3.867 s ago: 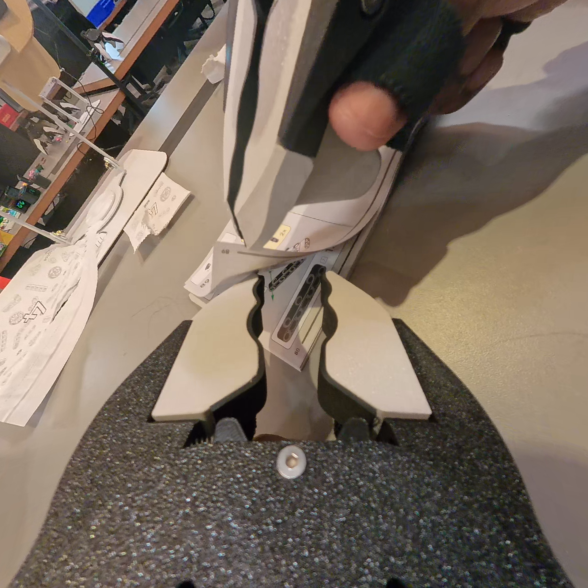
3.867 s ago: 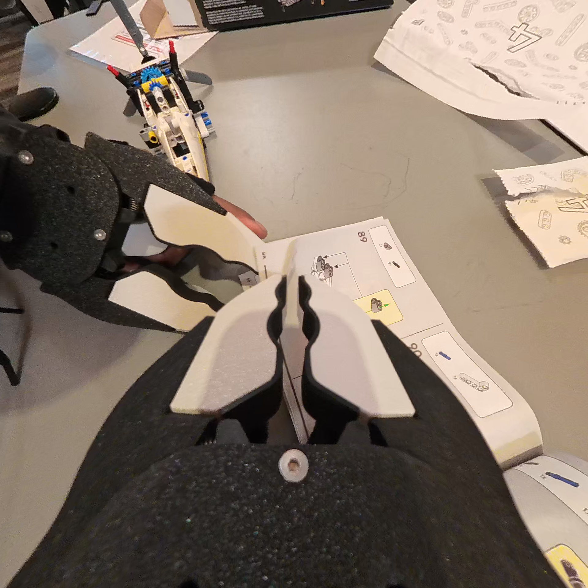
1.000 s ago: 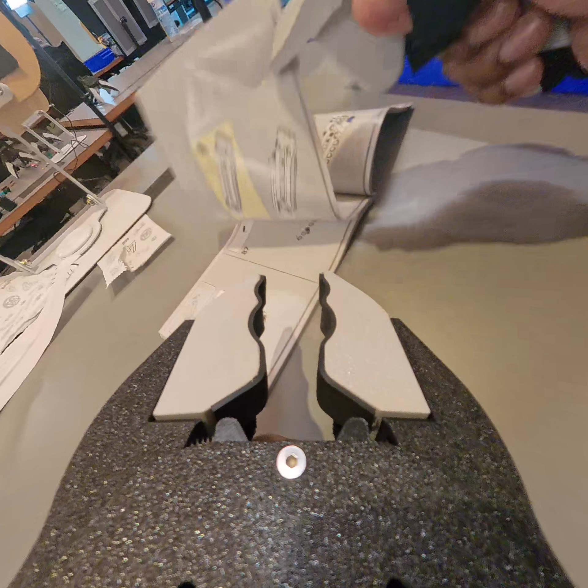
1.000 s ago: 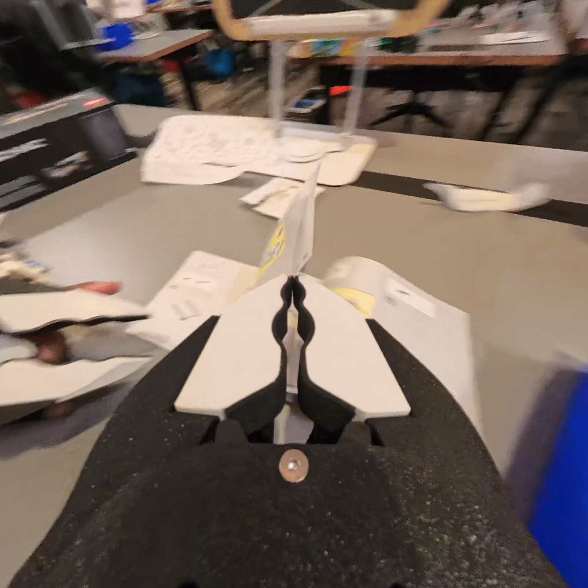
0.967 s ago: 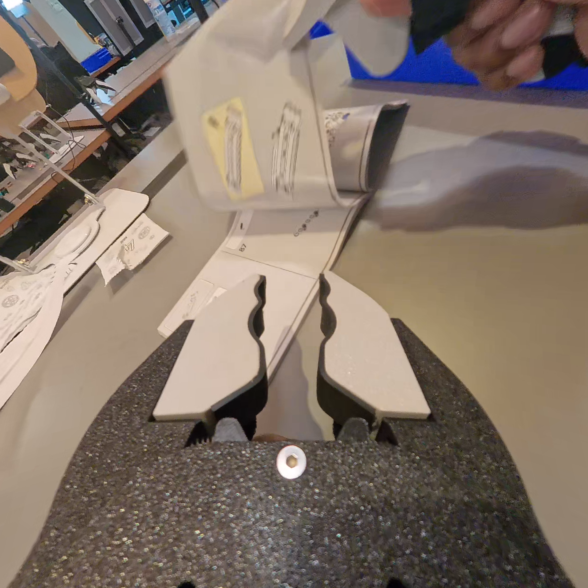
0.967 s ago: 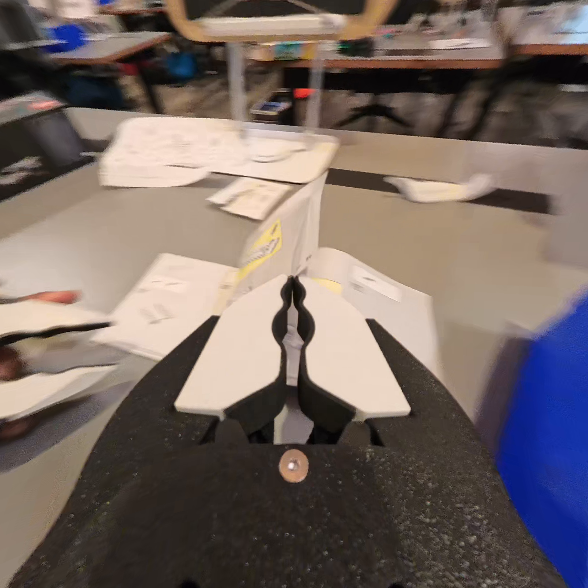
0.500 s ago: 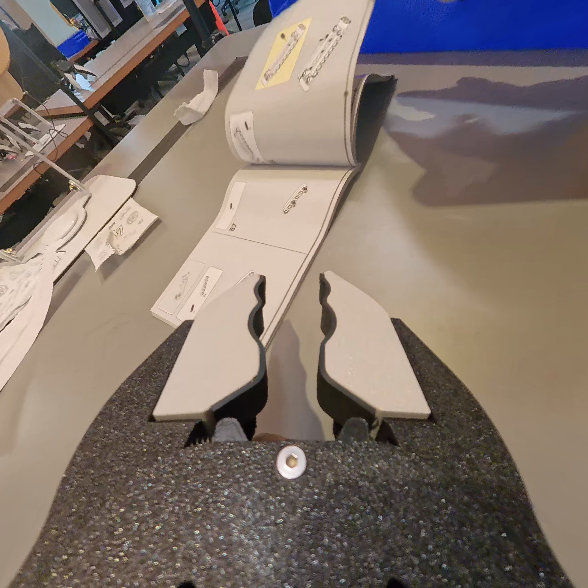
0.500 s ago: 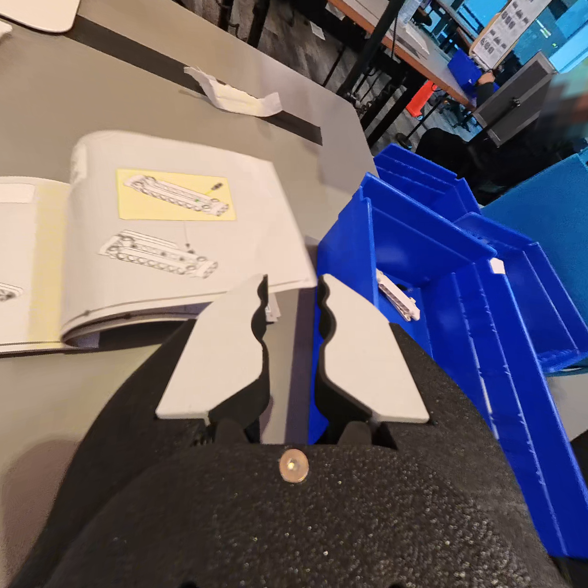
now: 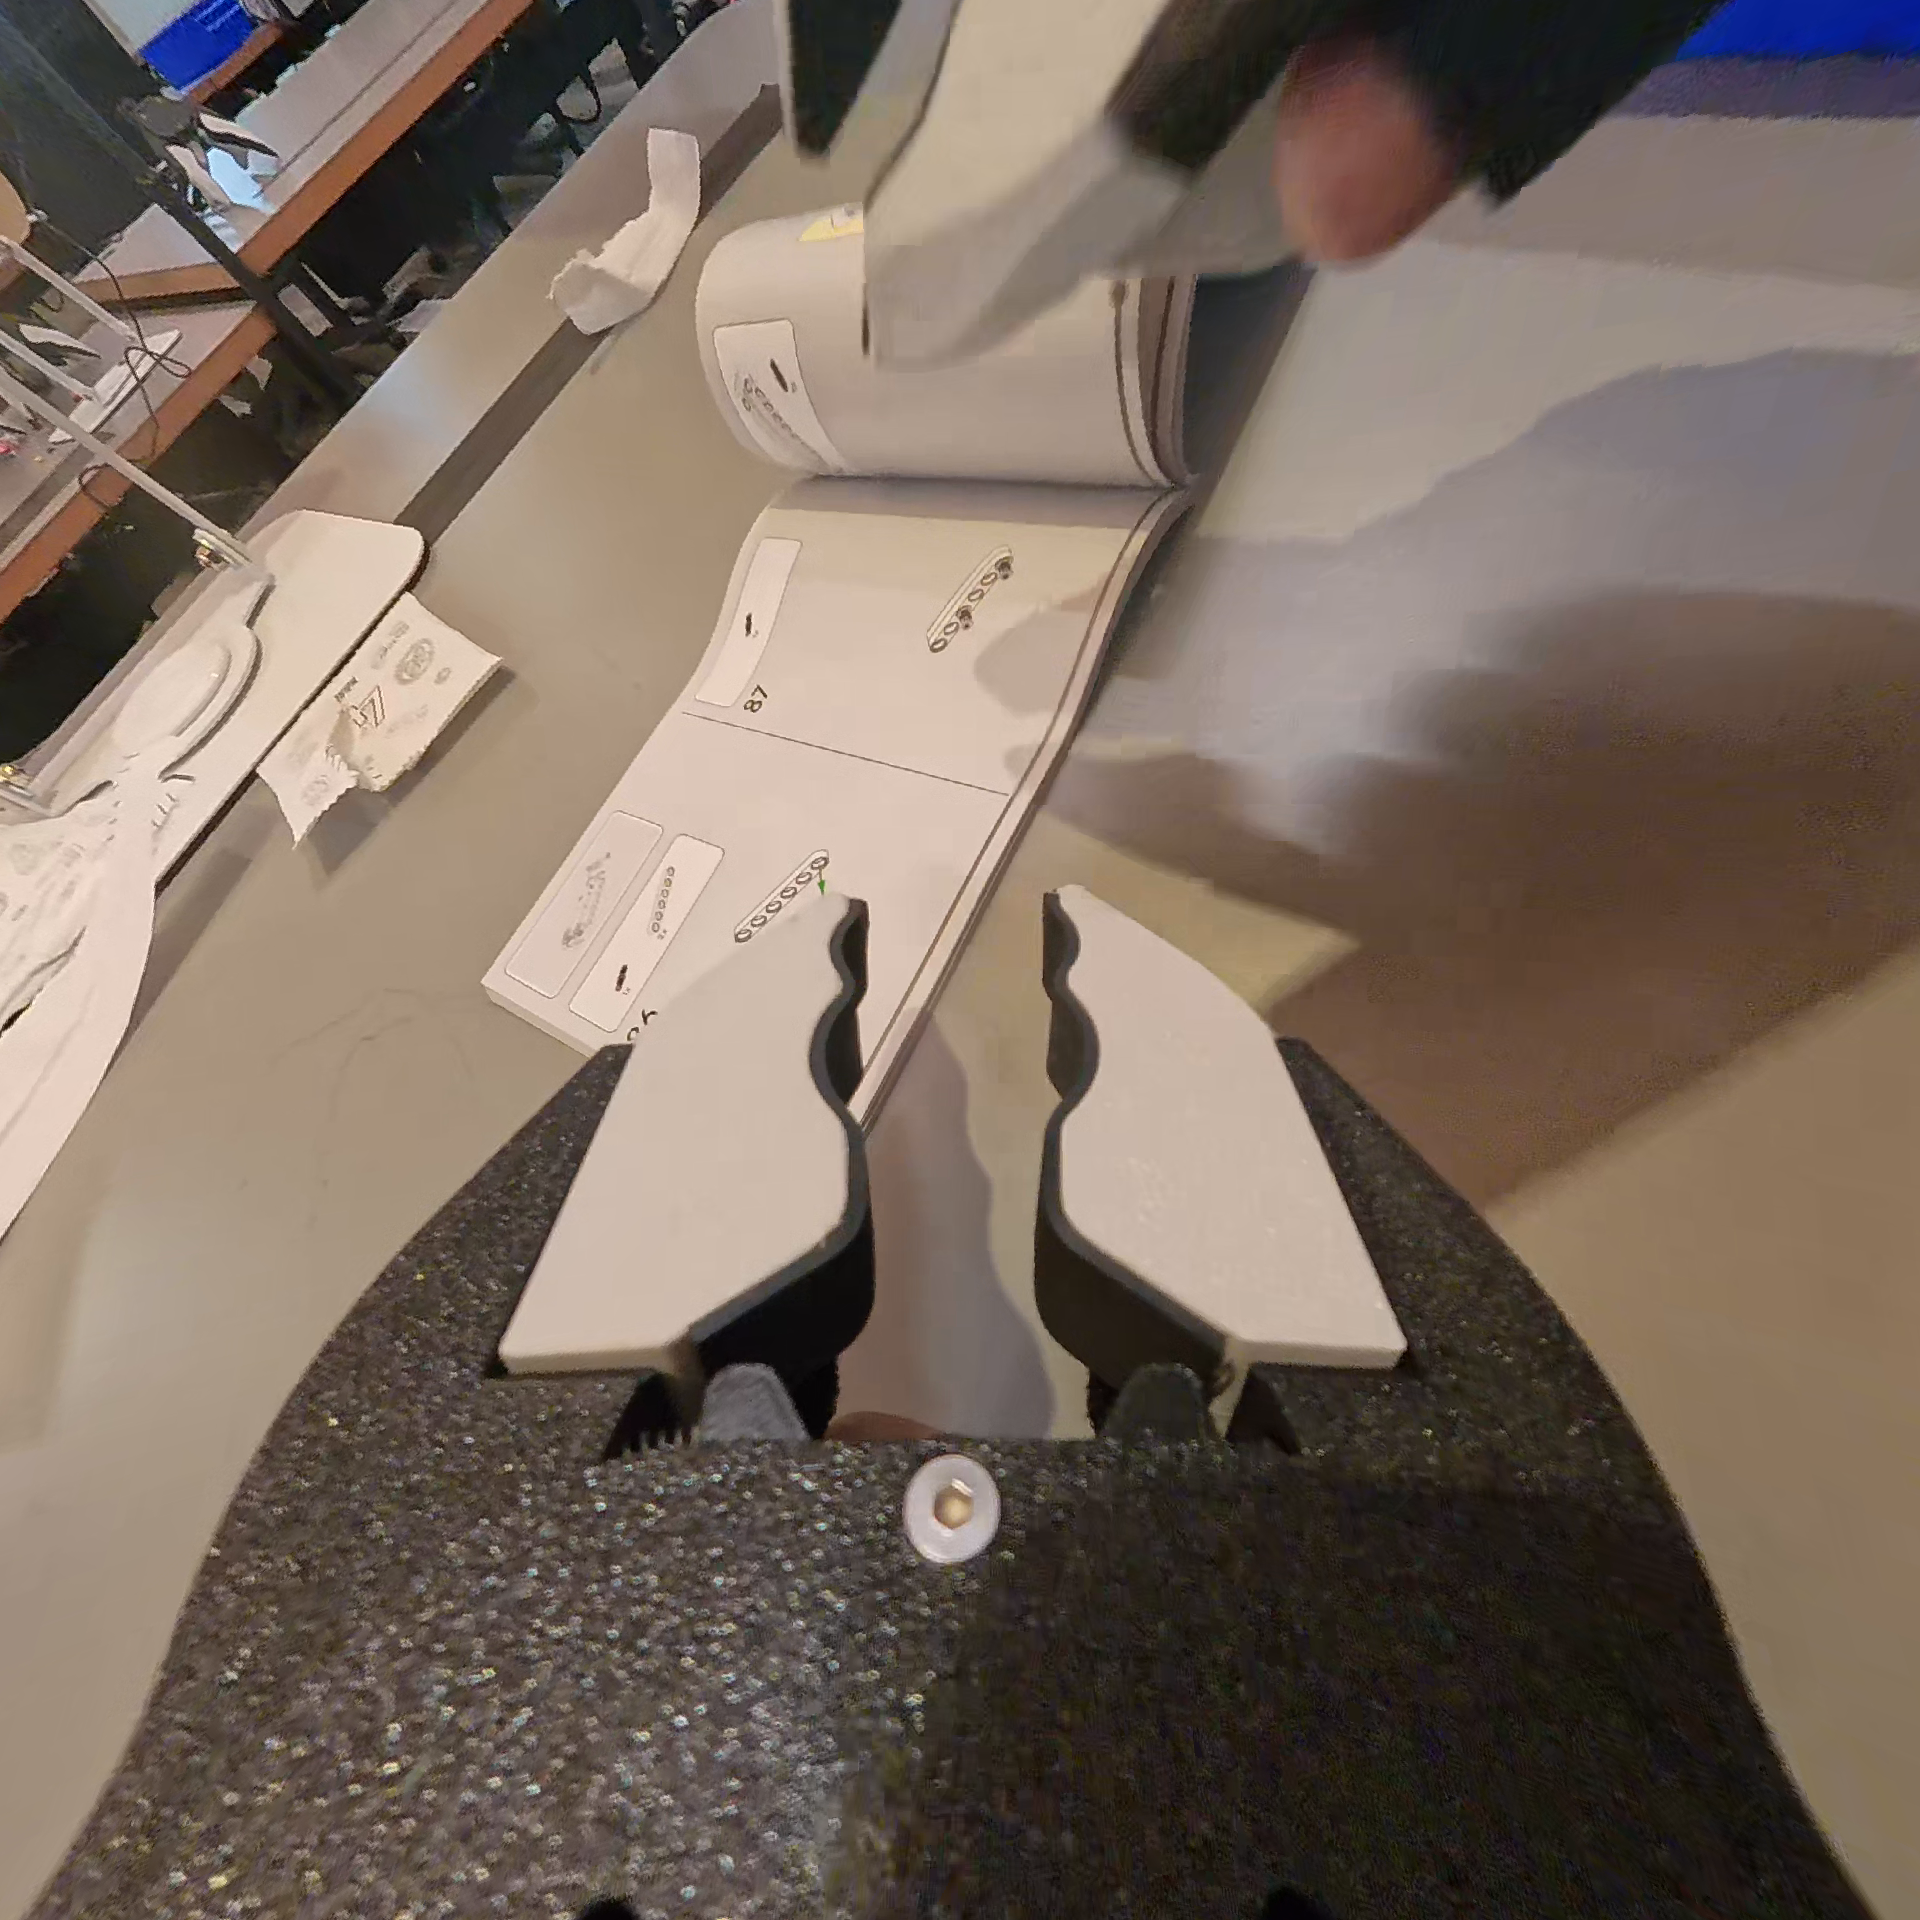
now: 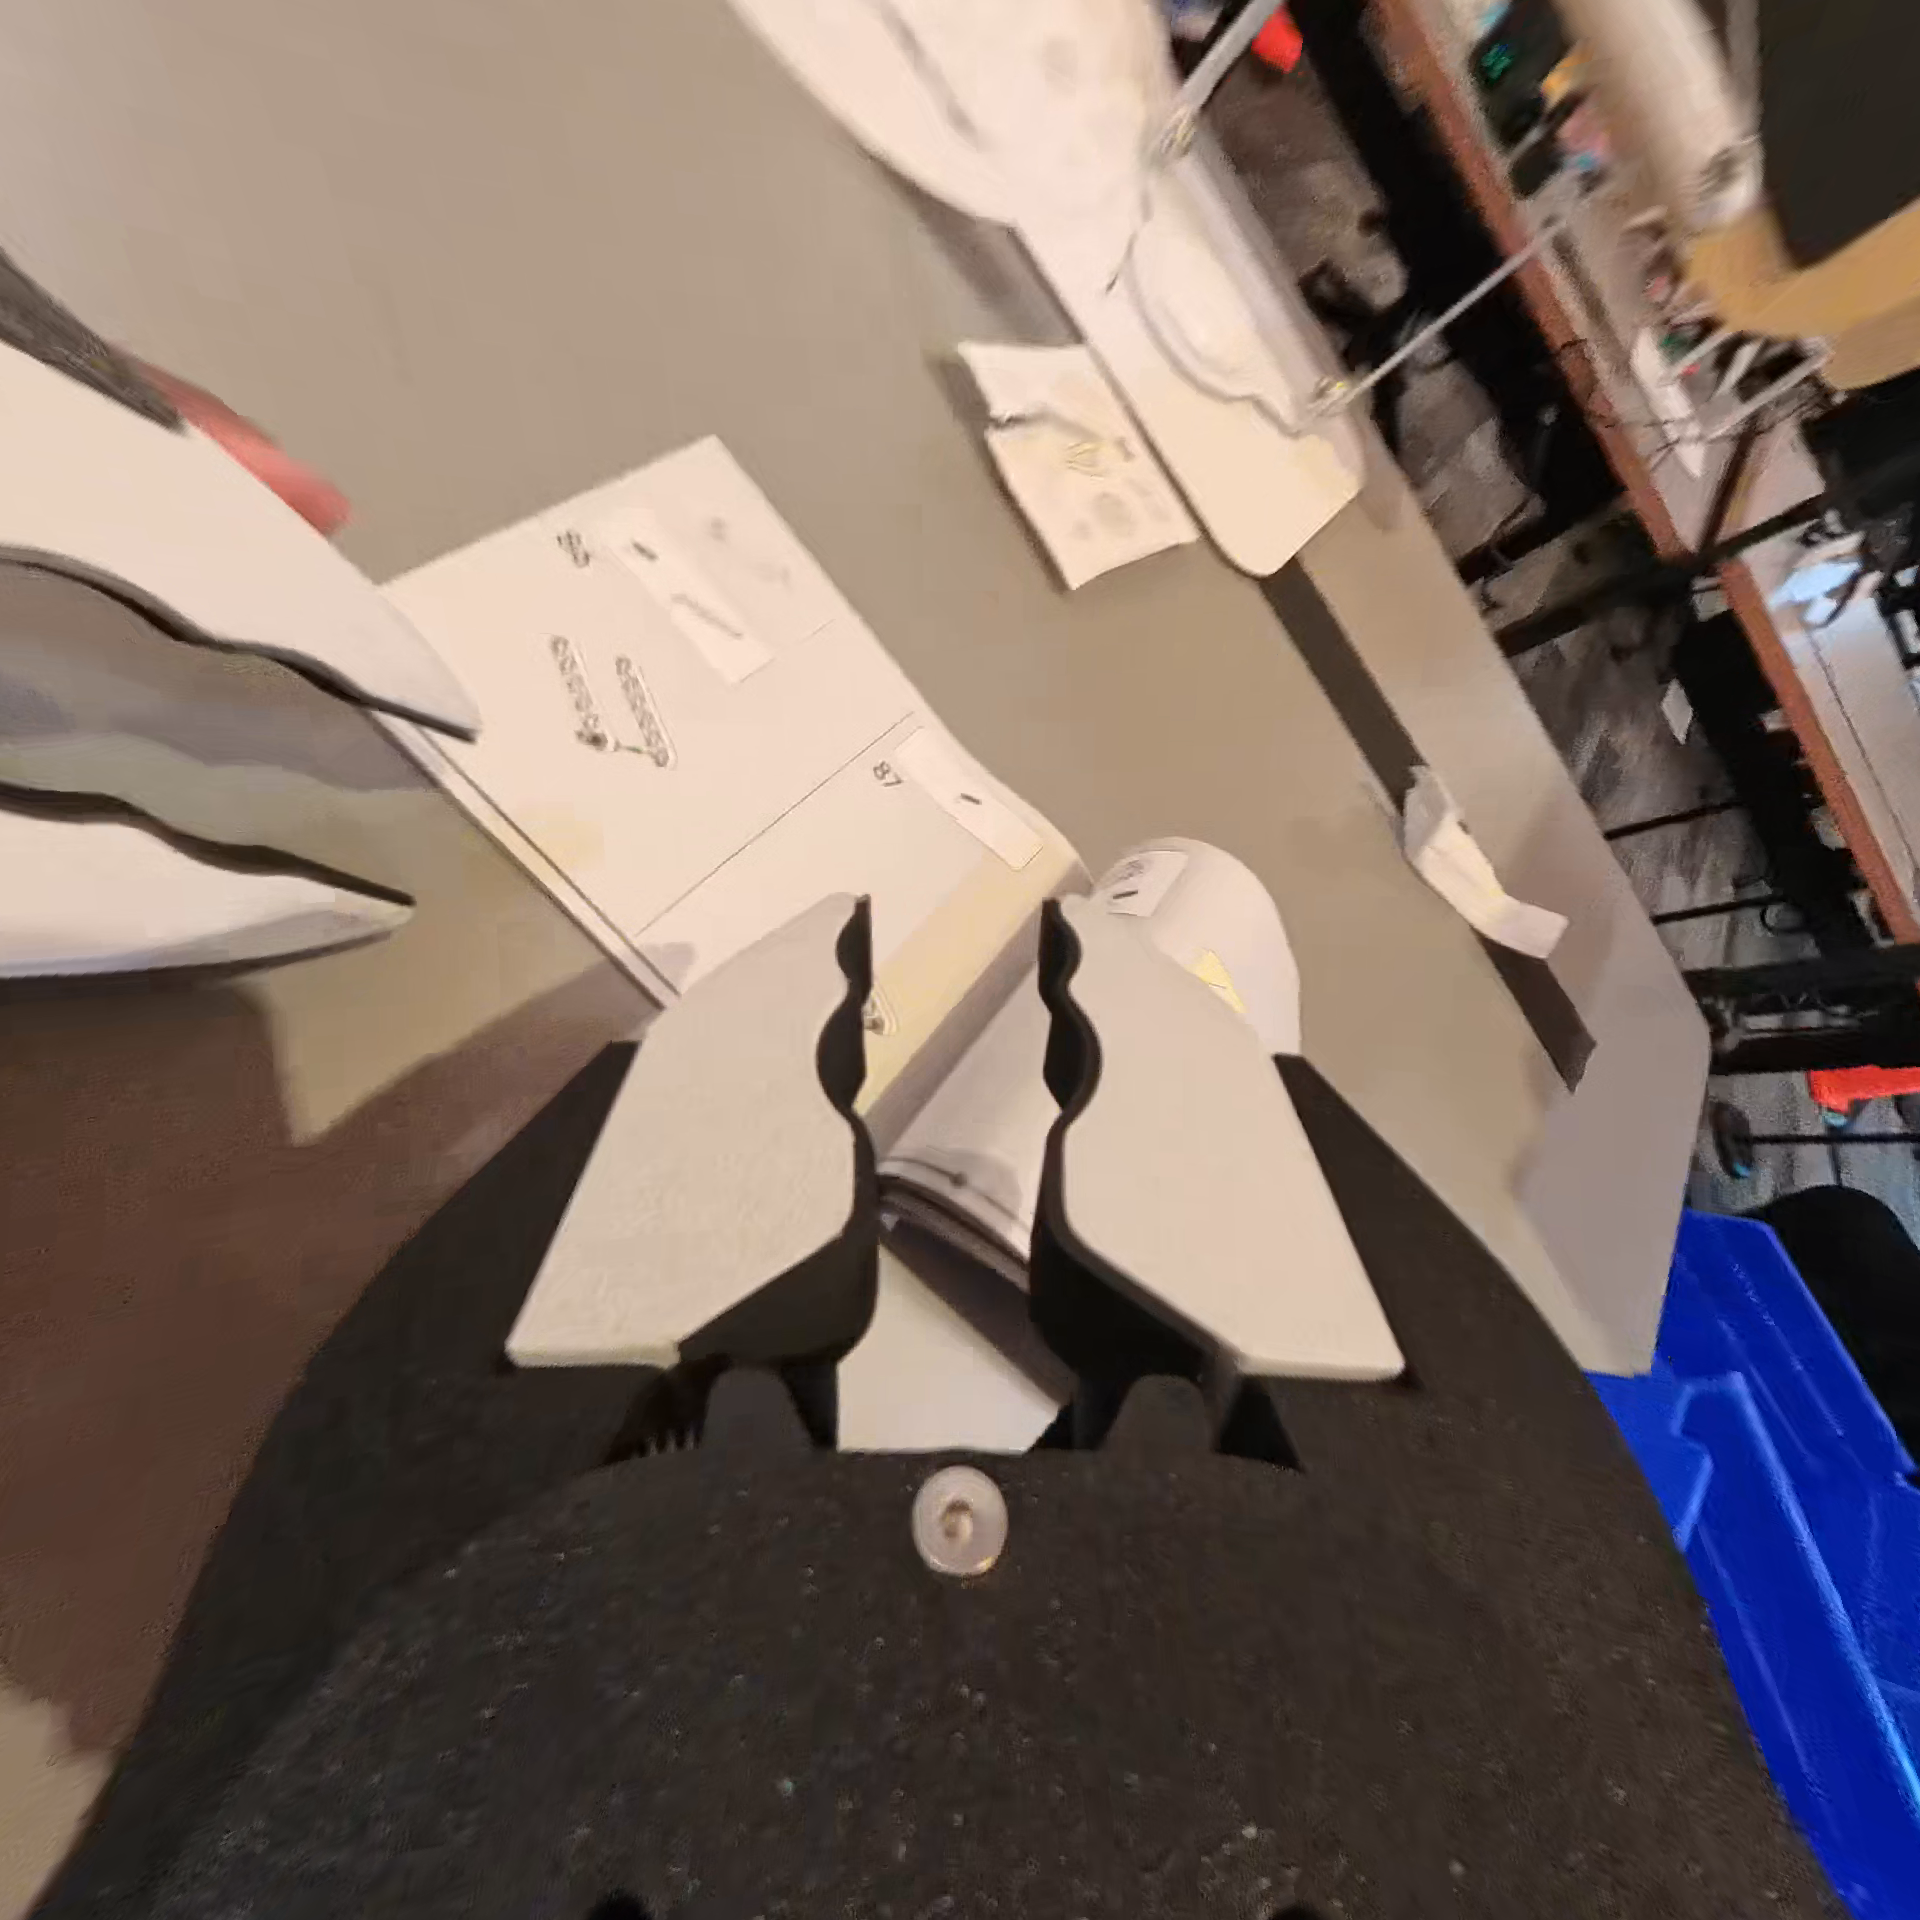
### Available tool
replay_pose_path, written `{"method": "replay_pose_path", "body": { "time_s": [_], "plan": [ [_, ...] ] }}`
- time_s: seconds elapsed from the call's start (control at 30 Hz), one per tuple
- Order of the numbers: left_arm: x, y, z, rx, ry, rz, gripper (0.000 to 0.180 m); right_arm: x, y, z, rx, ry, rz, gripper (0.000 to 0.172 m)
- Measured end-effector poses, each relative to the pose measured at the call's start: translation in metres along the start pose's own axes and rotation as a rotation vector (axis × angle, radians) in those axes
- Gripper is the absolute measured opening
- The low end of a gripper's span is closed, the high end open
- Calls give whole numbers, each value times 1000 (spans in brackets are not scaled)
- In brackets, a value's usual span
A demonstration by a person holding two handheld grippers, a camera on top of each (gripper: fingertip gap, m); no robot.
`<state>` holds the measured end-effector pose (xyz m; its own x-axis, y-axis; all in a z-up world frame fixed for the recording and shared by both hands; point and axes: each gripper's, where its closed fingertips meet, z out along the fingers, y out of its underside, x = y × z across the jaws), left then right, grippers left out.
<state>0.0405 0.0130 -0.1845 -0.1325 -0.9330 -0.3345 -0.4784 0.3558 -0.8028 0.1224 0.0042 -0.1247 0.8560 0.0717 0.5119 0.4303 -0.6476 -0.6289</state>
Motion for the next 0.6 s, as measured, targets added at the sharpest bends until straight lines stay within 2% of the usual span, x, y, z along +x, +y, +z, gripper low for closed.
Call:
{"method": "replay_pose_path", "body": {
  "time_s": [0.13, 0.23, 0.33, 0.43, 0.6],
  "plan": [
    [-1, 0, 0, 4, -1, -5, 34, 13, 34, 25, -185, -1, 59, 28],
    [0, 0, 0, 3, 2, 0, 34, 41, 70, 23, -323, 115, 107, 27],
    [1, 1, 0, -3, 5, 6, 34, 50, 82, 18, -358, 136, 122, 27],
    [1, 0, 0, 3, 3, 5, 34, 50, 67, 19, -315, 129, 68, 28],
    [-6, -2, -2, 23, -3, -49, 34, 13, -5, 37, -71, -76, -58, 29]
  ]
}}
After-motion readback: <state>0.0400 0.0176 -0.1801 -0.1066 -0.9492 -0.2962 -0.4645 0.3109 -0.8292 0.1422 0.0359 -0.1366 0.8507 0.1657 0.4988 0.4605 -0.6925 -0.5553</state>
